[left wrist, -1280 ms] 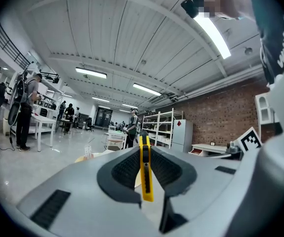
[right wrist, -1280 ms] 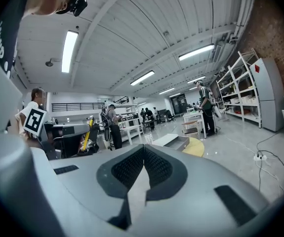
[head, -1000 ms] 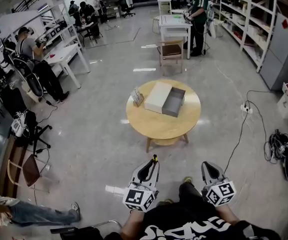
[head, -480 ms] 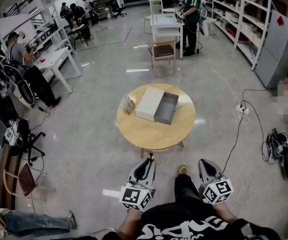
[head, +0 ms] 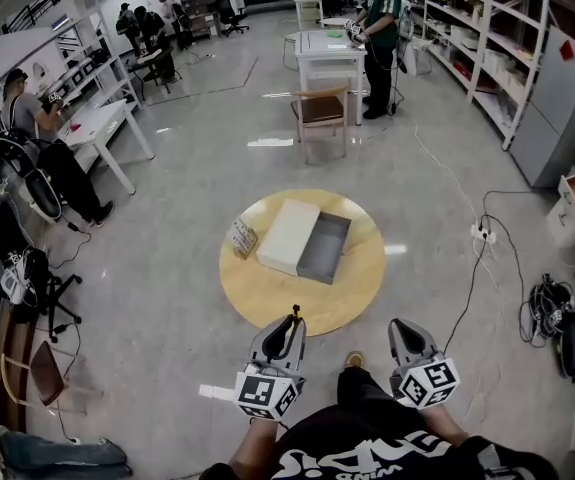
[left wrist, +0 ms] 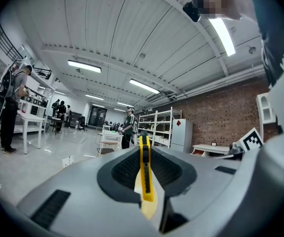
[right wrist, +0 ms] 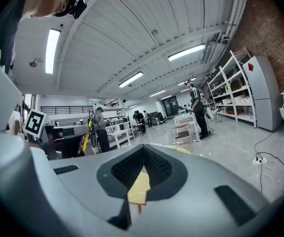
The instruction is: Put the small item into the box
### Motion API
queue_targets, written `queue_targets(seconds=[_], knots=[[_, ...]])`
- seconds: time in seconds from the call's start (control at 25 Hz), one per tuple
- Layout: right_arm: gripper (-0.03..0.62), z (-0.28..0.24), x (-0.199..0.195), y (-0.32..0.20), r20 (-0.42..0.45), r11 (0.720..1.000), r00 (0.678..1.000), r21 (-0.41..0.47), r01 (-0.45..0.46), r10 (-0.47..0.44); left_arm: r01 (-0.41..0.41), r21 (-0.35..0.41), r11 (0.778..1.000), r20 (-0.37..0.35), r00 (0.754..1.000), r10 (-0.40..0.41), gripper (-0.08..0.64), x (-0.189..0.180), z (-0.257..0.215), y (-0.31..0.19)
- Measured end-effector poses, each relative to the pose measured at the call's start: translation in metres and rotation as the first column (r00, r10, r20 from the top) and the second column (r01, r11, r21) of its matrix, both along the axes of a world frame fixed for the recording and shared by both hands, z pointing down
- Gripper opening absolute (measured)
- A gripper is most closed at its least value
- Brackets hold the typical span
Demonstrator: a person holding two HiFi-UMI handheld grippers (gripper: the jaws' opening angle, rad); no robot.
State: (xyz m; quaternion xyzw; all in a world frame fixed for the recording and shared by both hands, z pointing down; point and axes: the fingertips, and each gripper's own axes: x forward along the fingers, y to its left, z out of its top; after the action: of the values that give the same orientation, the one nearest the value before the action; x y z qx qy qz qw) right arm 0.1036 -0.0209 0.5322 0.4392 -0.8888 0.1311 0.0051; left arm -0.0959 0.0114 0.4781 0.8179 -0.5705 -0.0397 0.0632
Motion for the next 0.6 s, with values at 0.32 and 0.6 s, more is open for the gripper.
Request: queue_targets(seconds=[0.32,0.6], knots=[[0.003,-0.012,0.002,-0.091,-0.008,0.999,0.999,-0.007,0.041,-0.042,0.065,0.002,0.998,-0.011,0.998,-0.065,0.071,-0.006,-0.014,-0.082],[0.003,-0.026,-0.004,-0.163,-0.01,0.994,0.995,0.017,0.104,-0.104,0.137,0.024,0.99,-0.016,0.99,-0.137,0.071,-0.011,-0.025,-0.142]])
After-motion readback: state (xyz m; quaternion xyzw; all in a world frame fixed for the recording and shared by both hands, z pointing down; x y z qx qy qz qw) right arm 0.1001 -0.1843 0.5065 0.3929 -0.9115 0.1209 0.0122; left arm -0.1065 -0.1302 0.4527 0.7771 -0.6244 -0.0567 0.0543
